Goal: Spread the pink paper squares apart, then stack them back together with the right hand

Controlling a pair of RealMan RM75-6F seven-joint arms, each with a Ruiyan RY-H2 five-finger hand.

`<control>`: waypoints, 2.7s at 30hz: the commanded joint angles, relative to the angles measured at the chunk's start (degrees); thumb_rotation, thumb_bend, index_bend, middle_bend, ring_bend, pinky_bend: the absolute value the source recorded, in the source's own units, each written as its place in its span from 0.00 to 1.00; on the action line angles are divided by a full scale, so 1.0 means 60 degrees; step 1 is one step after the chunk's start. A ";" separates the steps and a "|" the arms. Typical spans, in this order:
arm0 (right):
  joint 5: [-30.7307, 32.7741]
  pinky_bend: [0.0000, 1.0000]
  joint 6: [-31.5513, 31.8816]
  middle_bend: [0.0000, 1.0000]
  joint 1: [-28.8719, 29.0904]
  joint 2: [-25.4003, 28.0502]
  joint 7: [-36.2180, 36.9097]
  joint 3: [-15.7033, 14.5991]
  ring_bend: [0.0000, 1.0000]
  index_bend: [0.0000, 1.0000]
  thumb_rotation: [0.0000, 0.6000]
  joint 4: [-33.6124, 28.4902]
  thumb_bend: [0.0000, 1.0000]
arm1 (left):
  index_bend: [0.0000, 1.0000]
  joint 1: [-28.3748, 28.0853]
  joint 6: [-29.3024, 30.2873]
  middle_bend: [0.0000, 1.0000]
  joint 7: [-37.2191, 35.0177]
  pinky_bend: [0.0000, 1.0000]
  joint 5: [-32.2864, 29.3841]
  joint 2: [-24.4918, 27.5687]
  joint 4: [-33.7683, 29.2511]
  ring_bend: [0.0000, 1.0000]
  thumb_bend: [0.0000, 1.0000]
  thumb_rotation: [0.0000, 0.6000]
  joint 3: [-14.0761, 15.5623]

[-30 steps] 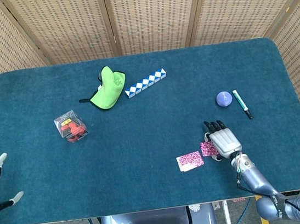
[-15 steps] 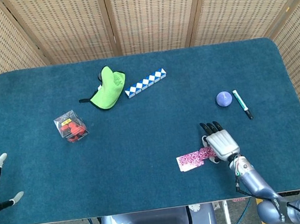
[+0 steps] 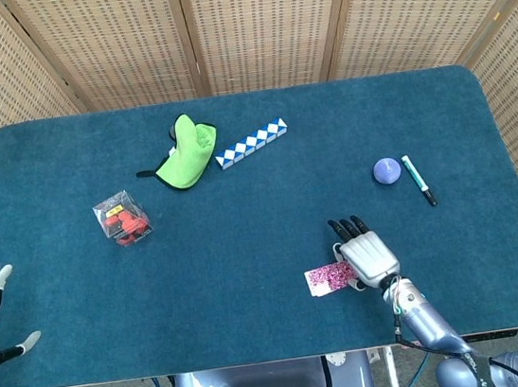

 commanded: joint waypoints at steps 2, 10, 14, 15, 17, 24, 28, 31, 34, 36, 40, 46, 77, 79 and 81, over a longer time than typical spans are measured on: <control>0.0471 0.00 0.0180 0.04 0.0151 -0.0255 -0.0513 0.0107 0.00 0.47 1.00 -0.0275 0.26 | 0.00 -0.0003 -0.0008 0.00 -0.0019 0.00 0.0003 0.0008 0.0002 0.00 0.00 1.00 0.0002; 0.1053 0.00 0.0625 0.04 0.0366 -0.0701 -0.1442 0.0110 0.00 0.47 1.00 -0.0481 0.26 | 0.00 -0.0008 -0.0037 0.00 -0.0055 0.00 0.0002 0.0035 -0.0006 0.00 0.00 1.00 0.0014; 0.1299 0.00 0.0711 0.03 0.0430 -0.0866 -0.1621 0.0129 0.00 0.47 1.00 -0.0444 0.26 | 0.00 -0.0010 -0.0043 0.00 -0.0083 0.00 0.0004 0.0041 -0.0006 0.00 0.00 1.00 0.0017; 0.1347 0.00 0.0726 0.03 0.0443 -0.0891 -0.1645 0.0132 0.00 0.47 1.00 -0.0445 0.26 | 0.00 -0.0013 -0.0048 0.00 -0.0087 0.00 0.0003 0.0043 -0.0008 0.00 0.00 1.00 0.0016; 0.1393 0.00 0.0753 0.03 0.0465 -0.0923 -0.1688 0.0117 0.00 0.47 1.00 -0.0457 0.26 | 0.00 -0.0015 -0.0054 0.00 -0.0087 0.00 0.0000 0.0047 -0.0015 0.00 0.00 1.00 0.0016; 0.1585 0.00 0.0879 0.03 0.0571 -0.1064 -0.1875 0.0107 0.00 0.47 1.00 -0.0514 0.25 | 0.00 -0.0018 -0.0063 0.00 -0.0100 0.00 -0.0004 0.0058 -0.0025 0.00 0.00 1.00 0.0018; 0.1691 0.00 0.0907 0.00 0.0624 -0.1092 -0.1984 0.0061 0.00 0.44 1.00 -0.0533 0.24 | 0.00 -0.0017 -0.0060 0.00 -0.0123 0.00 0.0007 0.0061 -0.0018 0.00 0.00 1.00 0.0023; 0.1744 0.00 0.0921 0.00 0.0650 -0.1097 -0.2000 0.0061 0.00 0.42 1.00 -0.0517 0.23 | 0.00 -0.0019 -0.0064 0.00 -0.0124 0.00 0.0009 0.0064 -0.0020 0.00 0.00 1.00 0.0024; 0.1805 0.00 0.0940 0.00 0.0672 -0.1086 -0.1990 0.0066 0.00 0.41 1.00 -0.0521 0.23 | 0.00 -0.0019 -0.0067 0.00 -0.0118 0.00 0.0005 0.0066 -0.0021 0.00 0.00 1.00 0.0025; 0.1817 0.00 0.0958 0.00 0.0683 -0.1085 -0.1977 0.0069 0.00 0.41 1.00 -0.0530 0.23 | 0.00 -0.0020 -0.0067 0.00 -0.0115 0.00 0.0004 0.0066 -0.0023 0.00 0.00 1.00 0.0024; 0.1847 0.00 0.0974 0.00 0.0705 -0.1098 -0.1968 0.0051 0.00 0.39 1.00 -0.0529 0.23 | 0.00 -0.0017 -0.0060 0.00 -0.0111 0.00 0.0008 0.0062 -0.0023 0.00 0.00 1.00 0.0025; 0.1882 0.00 0.0986 0.00 0.0728 -0.1113 -0.1973 0.0023 0.00 0.38 1.00 -0.0521 0.23 | 0.00 -0.0018 -0.0062 0.00 -0.0113 0.00 0.0006 0.0062 -0.0022 0.00 0.00 1.00 0.0025; 0.1447 0.00 0.1222 0.00 0.0697 -0.0723 -0.1493 0.0002 0.00 0.30 1.00 -0.1100 0.21 | 0.00 -0.0020 -0.0069 0.00 -0.0166 0.00 0.0014 0.0076 -0.0034 0.00 0.00 1.00 0.0032; 0.0993 0.00 0.1343 0.00 0.0580 -0.0390 -0.1214 -0.0035 0.00 0.29 1.00 -0.1351 0.21 | 0.00 -0.0023 -0.0078 0.00 -0.0209 0.00 0.0020 0.0087 -0.0042 0.00 0.00 1.00 0.0035; 0.0251 0.00 0.1556 0.00 0.0336 0.0098 -0.0691 -0.0147 0.00 0.28 1.00 -0.1619 0.21 | 0.00 -0.0026 -0.0088 0.00 -0.0271 0.00 0.0029 0.0104 -0.0044 0.00 0.00 1.00 0.0039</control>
